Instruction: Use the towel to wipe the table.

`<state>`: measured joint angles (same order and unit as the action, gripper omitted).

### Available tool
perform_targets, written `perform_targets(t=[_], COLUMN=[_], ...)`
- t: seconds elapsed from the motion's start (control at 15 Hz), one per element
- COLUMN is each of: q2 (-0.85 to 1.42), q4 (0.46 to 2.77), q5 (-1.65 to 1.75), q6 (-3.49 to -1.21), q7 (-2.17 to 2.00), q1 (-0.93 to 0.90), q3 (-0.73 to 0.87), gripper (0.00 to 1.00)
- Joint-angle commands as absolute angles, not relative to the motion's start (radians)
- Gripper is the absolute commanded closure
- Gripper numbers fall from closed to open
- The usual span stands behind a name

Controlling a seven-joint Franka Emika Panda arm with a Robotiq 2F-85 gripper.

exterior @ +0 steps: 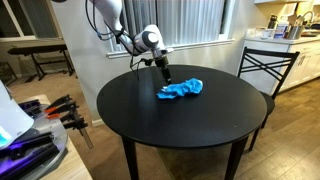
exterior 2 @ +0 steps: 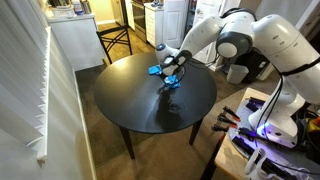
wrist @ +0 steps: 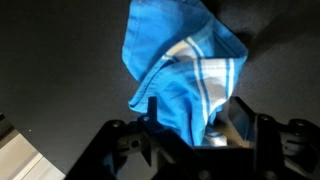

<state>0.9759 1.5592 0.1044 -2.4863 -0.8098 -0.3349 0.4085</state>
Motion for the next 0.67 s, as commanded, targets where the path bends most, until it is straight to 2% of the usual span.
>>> perform_targets(t=[0.0, 0.07, 0.2, 0.6], q2=[0.823, 0.910, 0.870, 0.856], q4=[1.739, 1.619, 1.665, 1.686], q5=[0.139, 0.146, 0.149, 0.151], q6=[-2.506, -2.483, -2.483, -2.483], q7=[-0.823, -0.830, -0.830, -0.830], q1=[-0.334, -0.311, -0.311, -0.311], q3=[0.366, 0.362, 0.350, 0.346], gripper=[0.00, 0.14, 0.01, 0.00])
